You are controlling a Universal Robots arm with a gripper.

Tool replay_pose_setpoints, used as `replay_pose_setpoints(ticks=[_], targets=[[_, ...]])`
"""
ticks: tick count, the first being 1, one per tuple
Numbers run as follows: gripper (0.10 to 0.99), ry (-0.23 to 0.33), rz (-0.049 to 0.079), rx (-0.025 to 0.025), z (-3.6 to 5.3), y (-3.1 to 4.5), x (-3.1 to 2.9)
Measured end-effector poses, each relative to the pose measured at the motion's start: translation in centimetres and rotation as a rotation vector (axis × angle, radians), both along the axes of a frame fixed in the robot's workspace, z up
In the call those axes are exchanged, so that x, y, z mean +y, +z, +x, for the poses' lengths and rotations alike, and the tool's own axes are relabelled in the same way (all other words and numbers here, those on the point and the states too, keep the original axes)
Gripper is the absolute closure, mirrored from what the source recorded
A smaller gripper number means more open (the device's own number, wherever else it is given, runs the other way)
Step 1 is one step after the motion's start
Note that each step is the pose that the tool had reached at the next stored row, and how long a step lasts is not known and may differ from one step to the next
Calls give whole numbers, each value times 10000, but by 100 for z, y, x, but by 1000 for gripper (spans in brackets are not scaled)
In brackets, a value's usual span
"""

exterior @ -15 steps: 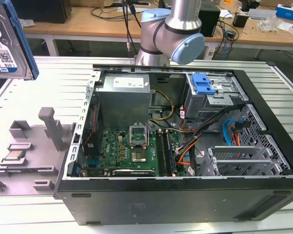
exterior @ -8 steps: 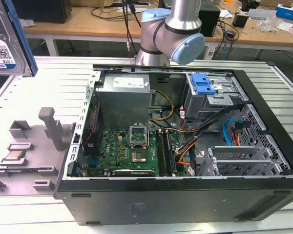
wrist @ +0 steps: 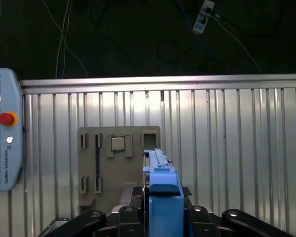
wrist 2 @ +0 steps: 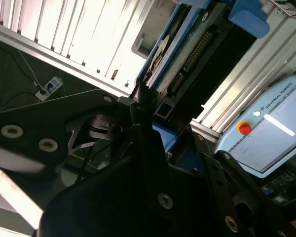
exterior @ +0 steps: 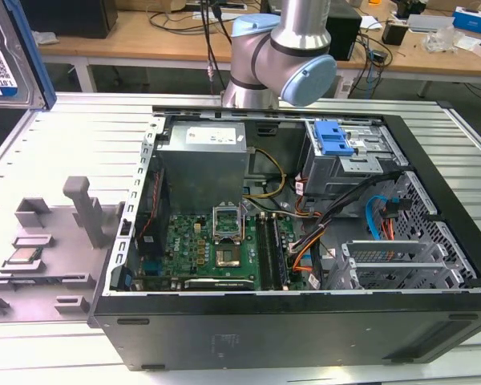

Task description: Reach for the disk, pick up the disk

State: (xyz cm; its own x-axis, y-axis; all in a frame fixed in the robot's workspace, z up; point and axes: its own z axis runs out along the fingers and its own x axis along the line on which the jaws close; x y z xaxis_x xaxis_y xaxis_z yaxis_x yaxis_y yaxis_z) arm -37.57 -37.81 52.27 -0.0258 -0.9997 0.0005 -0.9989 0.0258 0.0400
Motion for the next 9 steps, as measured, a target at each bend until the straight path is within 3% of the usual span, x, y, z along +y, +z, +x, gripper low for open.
replay_pose_setpoints(ticks=[3,9], targets=[[718,1,0,1,4,2,-1],[718,0,-4,0,194,2,0]])
